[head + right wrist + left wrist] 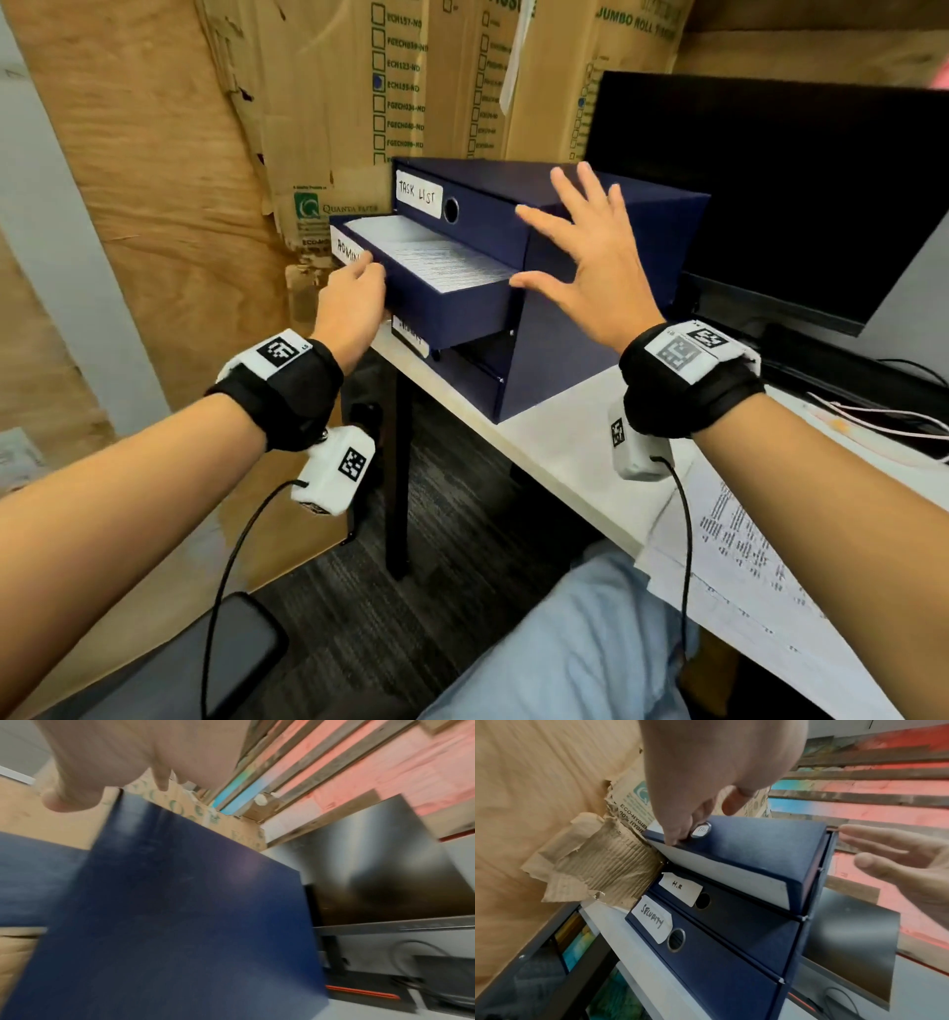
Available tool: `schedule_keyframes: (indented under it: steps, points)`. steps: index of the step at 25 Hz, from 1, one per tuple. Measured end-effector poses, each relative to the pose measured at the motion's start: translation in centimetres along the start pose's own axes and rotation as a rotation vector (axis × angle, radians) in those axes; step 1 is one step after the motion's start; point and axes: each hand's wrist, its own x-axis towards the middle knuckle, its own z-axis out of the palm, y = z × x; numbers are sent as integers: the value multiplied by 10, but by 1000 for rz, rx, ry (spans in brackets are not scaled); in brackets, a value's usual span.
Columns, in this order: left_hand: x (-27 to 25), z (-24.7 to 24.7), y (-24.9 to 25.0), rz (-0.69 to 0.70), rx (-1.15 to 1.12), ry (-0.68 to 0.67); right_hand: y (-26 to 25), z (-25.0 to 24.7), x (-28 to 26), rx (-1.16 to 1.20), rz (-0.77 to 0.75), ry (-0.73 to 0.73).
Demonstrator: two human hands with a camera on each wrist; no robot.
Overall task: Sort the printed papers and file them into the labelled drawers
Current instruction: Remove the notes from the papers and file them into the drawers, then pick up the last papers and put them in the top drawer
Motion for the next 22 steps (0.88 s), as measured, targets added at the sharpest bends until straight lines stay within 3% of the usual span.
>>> schedule_keyframes:
  steps: [6, 11, 13, 15, 18, 20, 22]
  points:
    - [44, 49, -9, 49, 101, -271, 47, -29, -43, 36, 316, 32]
    - [44, 55, 1, 129, 242, -229, 93, -53, -100, -7, 605, 82]
    - [24, 60, 14, 356, 321, -10, 111, -66, -122, -58, 661, 78]
    - [-3, 80, 44, 712, 287, 115, 126, -80, -138, -110, 689, 65]
    - [-43, 128, 91, 1074, 144, -42, 137, -102, -156, -181, 714, 49]
    - [-67, 167, 108, 1124, 70, -181, 144, -115, -172, -267, 734, 55]
    - [-85, 213, 106, 1058, 23, -307, 152, -123, -190, -387, 793, 39]
